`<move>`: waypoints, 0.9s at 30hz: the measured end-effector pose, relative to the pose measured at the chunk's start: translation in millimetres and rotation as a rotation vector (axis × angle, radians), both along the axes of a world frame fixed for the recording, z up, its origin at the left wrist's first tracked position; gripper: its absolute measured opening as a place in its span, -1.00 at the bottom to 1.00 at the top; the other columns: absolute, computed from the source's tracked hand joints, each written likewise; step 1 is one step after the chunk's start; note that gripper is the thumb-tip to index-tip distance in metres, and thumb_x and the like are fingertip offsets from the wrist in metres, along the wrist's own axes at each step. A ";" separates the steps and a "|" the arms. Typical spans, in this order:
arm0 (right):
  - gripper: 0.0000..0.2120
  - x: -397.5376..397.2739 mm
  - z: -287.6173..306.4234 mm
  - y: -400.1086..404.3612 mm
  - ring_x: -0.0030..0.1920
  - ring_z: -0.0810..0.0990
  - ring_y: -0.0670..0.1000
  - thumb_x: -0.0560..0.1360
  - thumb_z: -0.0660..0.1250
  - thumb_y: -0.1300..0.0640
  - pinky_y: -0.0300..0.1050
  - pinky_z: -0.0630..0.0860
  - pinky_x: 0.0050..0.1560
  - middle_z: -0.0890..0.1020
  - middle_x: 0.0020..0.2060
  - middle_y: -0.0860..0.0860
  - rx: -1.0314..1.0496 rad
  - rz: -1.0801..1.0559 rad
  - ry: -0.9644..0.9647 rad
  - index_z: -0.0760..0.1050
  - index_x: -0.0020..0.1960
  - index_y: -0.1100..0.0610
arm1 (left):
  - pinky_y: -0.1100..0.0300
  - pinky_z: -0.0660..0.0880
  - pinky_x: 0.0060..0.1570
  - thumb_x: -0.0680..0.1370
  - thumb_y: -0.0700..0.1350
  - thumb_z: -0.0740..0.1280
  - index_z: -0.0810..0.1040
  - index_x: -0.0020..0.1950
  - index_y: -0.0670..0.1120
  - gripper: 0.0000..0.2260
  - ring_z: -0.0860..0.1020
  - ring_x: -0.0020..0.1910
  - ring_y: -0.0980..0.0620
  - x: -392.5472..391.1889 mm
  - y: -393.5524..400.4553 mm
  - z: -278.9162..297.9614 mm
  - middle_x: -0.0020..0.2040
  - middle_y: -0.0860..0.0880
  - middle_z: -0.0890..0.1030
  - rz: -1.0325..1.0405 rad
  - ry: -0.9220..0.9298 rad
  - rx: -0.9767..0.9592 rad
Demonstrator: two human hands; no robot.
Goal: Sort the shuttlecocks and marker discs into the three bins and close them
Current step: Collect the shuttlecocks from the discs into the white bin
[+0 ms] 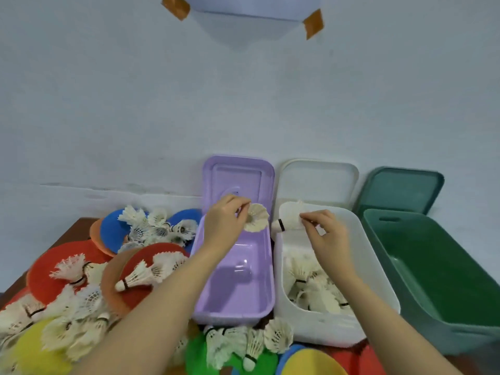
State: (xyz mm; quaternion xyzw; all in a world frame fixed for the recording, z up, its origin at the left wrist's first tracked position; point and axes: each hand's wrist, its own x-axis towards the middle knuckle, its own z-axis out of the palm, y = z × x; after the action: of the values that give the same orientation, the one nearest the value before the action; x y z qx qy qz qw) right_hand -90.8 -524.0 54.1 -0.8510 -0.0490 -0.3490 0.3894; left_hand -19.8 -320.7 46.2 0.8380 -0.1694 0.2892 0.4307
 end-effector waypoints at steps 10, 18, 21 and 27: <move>-0.84 2.1 -36.3 -97.5 -0.02 0.53 0.06 0.48 0.34 0.21 -0.03 0.45 0.03 0.59 -0.08 0.01 -0.250 -0.084 0.279 0.61 0.05 0.14 | 0.08 0.50 -0.14 0.49 -0.09 0.34 0.64 0.03 -0.10 -0.82 0.59 -0.13 -0.10 2.6 -114.7 -25.3 -0.09 -0.04 0.62 -0.134 0.072 0.240; -0.85 26.1 -47.5 -61.3 -0.10 0.57 0.12 0.45 0.33 0.16 0.03 0.50 -0.06 0.60 -0.16 0.03 -0.327 0.100 0.271 0.62 -0.02 0.15 | 0.08 0.53 -0.20 0.48 0.02 0.18 0.63 0.00 -0.11 -0.68 0.61 -0.14 -0.10 -7.3 -59.3 -33.6 -0.08 -0.04 0.64 -0.044 0.008 0.459; -0.85 39.3 -45.0 -28.7 -0.11 0.55 0.10 0.46 0.32 0.17 0.02 0.50 -0.10 0.58 -0.18 0.01 -0.305 0.181 0.276 0.62 -0.01 0.14 | 0.06 0.55 -0.14 0.49 0.02 0.17 0.63 0.03 -0.10 -0.68 0.61 -0.11 -0.09 -9.7 -20.9 -33.8 -0.06 -0.04 0.64 -0.007 0.026 0.512; -0.78 62.7 -42.6 62.7 -0.13 0.58 0.07 0.43 0.27 0.09 -0.06 0.49 -0.09 0.63 -0.20 0.00 -0.320 0.333 0.270 0.63 -0.03 0.13 | 0.05 0.51 -0.09 0.48 0.07 0.14 0.61 0.09 -0.08 -0.63 0.58 -0.06 -0.09 -10.9 78.4 -43.7 -0.03 -0.02 0.61 0.086 0.166 0.541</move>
State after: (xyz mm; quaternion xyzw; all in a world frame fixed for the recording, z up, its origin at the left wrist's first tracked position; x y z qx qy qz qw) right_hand -28.2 -461.3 11.5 -0.9207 -0.1907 -0.1513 0.3050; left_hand -30.7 -242.3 2.6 0.9497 -0.1688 0.1818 0.1911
